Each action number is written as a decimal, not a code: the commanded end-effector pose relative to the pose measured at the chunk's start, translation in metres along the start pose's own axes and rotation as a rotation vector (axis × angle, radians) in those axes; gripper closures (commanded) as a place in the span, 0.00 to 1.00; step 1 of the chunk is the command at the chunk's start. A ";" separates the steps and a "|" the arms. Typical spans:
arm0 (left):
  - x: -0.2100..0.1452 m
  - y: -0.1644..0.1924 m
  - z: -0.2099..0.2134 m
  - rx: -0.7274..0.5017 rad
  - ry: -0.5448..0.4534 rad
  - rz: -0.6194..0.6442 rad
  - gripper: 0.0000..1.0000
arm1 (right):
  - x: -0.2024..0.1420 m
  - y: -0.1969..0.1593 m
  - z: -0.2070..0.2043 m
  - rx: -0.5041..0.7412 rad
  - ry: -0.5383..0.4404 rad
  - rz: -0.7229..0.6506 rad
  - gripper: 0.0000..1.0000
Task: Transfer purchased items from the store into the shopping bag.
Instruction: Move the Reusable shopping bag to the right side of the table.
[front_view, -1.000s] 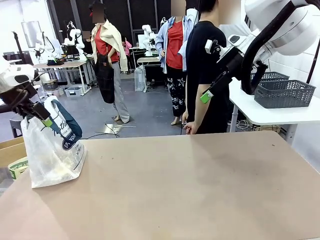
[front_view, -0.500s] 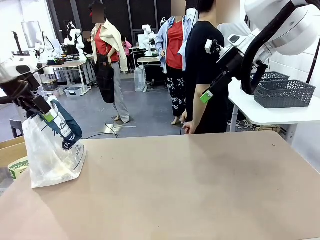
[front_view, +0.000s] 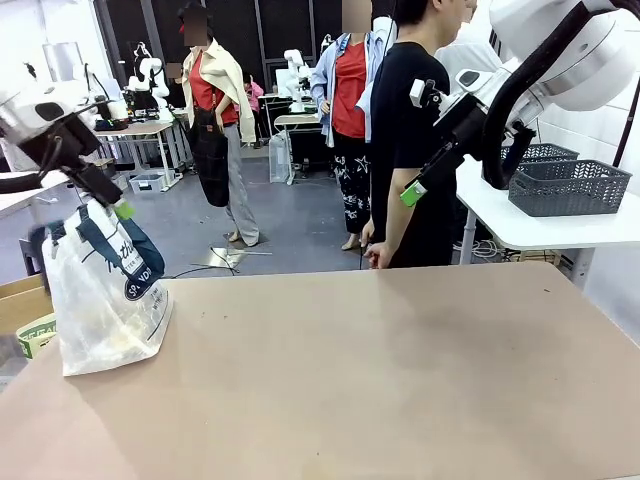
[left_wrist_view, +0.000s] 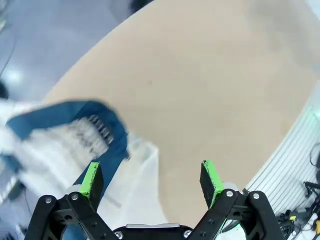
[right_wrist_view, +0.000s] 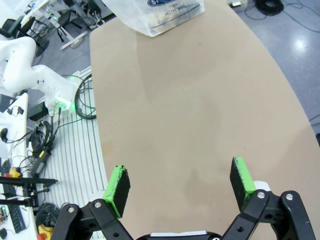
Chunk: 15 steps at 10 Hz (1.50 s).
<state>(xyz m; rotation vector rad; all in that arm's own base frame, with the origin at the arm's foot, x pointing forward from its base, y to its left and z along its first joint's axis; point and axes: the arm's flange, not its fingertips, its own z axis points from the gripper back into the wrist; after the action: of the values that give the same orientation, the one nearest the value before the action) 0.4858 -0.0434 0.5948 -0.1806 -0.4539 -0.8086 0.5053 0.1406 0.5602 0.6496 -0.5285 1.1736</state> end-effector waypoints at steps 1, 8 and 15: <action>0.012 0.006 -0.008 -0.136 -0.105 -0.147 0.00 | 0.000 0.001 -0.002 -0.014 0.000 -0.003 0.00; 0.027 -0.006 -0.014 -0.300 -0.352 -0.441 0.00 | 0.000 0.001 -0.002 -0.014 0.000 -0.003 0.00; 0.027 -0.017 -0.020 -0.280 -0.330 -0.430 0.00 | 0.000 0.001 -0.002 -0.014 0.000 -0.003 0.00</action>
<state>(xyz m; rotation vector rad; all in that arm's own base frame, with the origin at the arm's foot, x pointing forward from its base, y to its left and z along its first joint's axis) 0.4959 -0.0784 0.5901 -0.4937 -0.6940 -1.2860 0.5052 0.1407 0.5601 0.6496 -0.5284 1.1737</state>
